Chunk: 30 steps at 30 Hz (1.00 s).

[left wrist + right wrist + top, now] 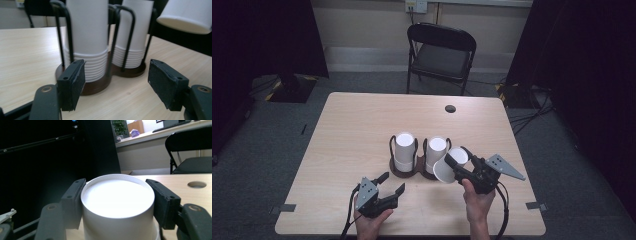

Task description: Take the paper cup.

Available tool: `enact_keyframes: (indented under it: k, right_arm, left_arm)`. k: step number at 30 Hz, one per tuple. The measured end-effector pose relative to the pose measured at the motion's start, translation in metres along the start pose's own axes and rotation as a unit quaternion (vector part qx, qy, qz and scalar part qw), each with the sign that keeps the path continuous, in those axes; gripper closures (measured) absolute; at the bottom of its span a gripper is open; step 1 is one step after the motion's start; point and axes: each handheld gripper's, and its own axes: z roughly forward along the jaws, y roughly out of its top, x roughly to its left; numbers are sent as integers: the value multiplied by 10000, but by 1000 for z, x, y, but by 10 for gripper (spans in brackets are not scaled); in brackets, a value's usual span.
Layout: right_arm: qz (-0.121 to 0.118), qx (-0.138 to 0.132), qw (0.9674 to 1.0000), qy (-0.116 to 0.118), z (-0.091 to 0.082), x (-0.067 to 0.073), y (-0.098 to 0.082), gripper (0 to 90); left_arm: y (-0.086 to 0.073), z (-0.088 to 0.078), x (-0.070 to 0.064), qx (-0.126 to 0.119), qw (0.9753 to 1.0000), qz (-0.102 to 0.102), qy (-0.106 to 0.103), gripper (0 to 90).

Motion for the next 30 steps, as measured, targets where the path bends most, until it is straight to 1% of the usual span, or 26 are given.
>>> enact_keyframes:
  k: [2,3,6,7,8,9,10,11,12,13,14,17,19,20,21,23,27,28,29,30]
  right_arm:
    - [136,-18,9999,94,0,1,-5,352]
    - [208,-18,9997,123,-1,2,-8,352]
    - [408,-49,9988,251,-2,5,-13,352]
    - [463,-49,9985,286,-2,5,-14,352]
    - [507,-27,9982,329,-2,6,-15,352]
    - [507,17,9981,359,-2,7,-16,352]
    - [486,52,9981,381,-2,8,-17,352]
    - [506,71,9979,401,-3,9,-17,352]
    - [564,81,9973,453,-4,9,-18,352]
    - [656,64,9966,498,-5,9,-19,352]
    - [739,37,9957,555,-6,9,-20,352]
    - [1026,-35,9922,707,-9,8,-22,352]
    - [1243,-72,9887,838,-10,6,-24,352]
    - [1301,-62,9876,873,-10,6,-25,352]
    - [1373,-50,9863,917,-10,5,-25,352]
    - [1514,-53,9836,983,-8,5,-28,352]
    - [1702,4,9789,1130,-4,6,-32,352]
    - [1717,9,9783,1159,-3,7,-33,352]
    - [1761,29,9770,1202,-2,9,-33,352]
    - [1767,47,9763,1250,0,10,-34,352]
  left_arm:
    - [1,0,-3,-127,9998,45,-122,306]
    - [1,0,-5,-163,9998,43,-144,312]
    - [3,2,-10,-199,9995,95,-211,327]
    - [4,2,-11,-174,9993,24,-319,340]
    - [5,2,-11,-216,9986,-83,-483,359]
    - [6,2,-12,-255,9977,-184,-595,357]
    - [8,2,-15,-283,9978,-124,-579,359]
    - [8,2,-15,-283,9978,-124,-579,364]
    - [10,3,-20,-273,9981,-17,-543,357]
    - [11,4,-21,-271,9980,19,-574,358]
    - [11,5,-22,-269,9978,37,-610,363]
    - [9,9,-24,-314,9967,-14,-742,393]
    - [7,10,-25,-384,9966,1,-735,412]
    - [7,11,-25,-412,9965,32,-730,409]
    - [7,12,-26,-438,9962,2,-755,408]
    - [8,14,-27,-408,9961,1,-781,397]
    - [8,18,-32,-402,9966,34,-725,407]
    - [8,19,-34,-387,9964,83,-747,417]
    - [8,20,-35,-389,9964,144,-734,438]
    - [7,20,-37,-389,9964,156,-732,459]
